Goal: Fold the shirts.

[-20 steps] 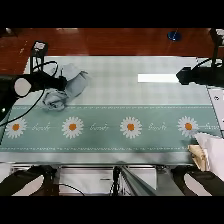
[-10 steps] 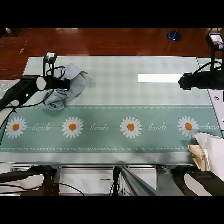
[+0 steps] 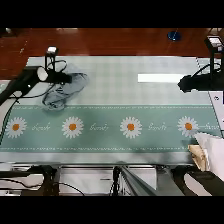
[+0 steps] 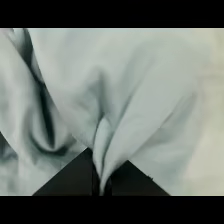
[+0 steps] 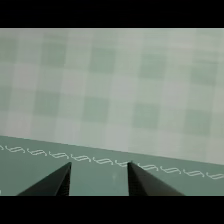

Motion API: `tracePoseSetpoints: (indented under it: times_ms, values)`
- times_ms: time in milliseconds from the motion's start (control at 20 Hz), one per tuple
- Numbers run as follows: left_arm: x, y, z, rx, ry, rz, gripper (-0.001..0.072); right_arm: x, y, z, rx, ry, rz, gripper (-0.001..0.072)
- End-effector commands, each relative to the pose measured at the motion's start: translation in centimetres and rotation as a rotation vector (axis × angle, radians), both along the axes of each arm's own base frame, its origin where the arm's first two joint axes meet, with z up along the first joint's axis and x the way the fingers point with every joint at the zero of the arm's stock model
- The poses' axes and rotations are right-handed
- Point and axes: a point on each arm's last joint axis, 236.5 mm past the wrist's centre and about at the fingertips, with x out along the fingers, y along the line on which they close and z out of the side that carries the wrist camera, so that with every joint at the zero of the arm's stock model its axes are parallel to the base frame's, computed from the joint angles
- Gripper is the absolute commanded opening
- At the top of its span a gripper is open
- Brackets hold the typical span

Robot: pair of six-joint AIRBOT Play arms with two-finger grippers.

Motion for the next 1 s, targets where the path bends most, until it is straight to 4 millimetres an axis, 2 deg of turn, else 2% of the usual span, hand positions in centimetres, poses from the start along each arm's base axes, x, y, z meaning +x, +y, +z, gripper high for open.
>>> tracePoseSetpoints:
  times_ms: [0, 100, 200, 300, 400, 450, 550, 700, 800, 950]
  values:
    - [0.4, -0.9, 10.1, -0.015, -0.101, -0.023, 0.0024, -0.2, 0.0, -0.2, -0.003, 0.01, 0.0, 0.0422]
    - [-0.4, -2.5, 20.1, -0.036, -0.272, -0.057, 0.0024, -0.3, -0.4, -0.3, -0.021, 0.015, -0.001, 0.0422]
    - [-3.2, -4.6, 29.7, -0.077, -0.456, -0.106, 0.0024, -0.7, -0.8, -0.6, -0.041, 0.036, -0.002, 0.0422]
    - [-7.1, -6.6, 37.3, -0.115, -0.613, -0.162, 0.0024, -1.5, -1.5, -1.0, -0.067, 0.075, -0.018, 0.0422]
    - [-10.9, -8.3, 41.8, -0.152, -0.709, -0.22, 0.0024, -2.6, -2.7, -1.6, -0.111, 0.13, -0.037, 0.0422]
    - [-12.6, -9.5, 42.8, -0.176, -0.727, -0.257, 0.0024, -3.3, -3.5, -1.9, -0.147, 0.162, -0.042, 0.0422]
    - [-15.1, -13.0, 43.4, -0.256, -0.718, -0.351, 0.0024, -4.8, -5.6, -2.3, -0.239, 0.229, -0.06, 0.0422]
    - [-17.7, -20.7, 41.5, -0.373, -0.625, -0.528, 0.0024, -7.1, -9.4, -2.2, -0.398, 0.324, -0.102, 0.0422]
    - [-18.5, -26.3, 38.2, -0.385, -0.533, -0.636, 0.0024, -8.3, -11.3, -1.7, -0.481, 0.374, -0.131, 0.0422]
    - [-19.2, -34.7, 30.2, -0.359, -0.368, -0.763, 0.0025, -9.1, -12.1, -1.5, -0.507, 0.4, -0.151, 0.0423]
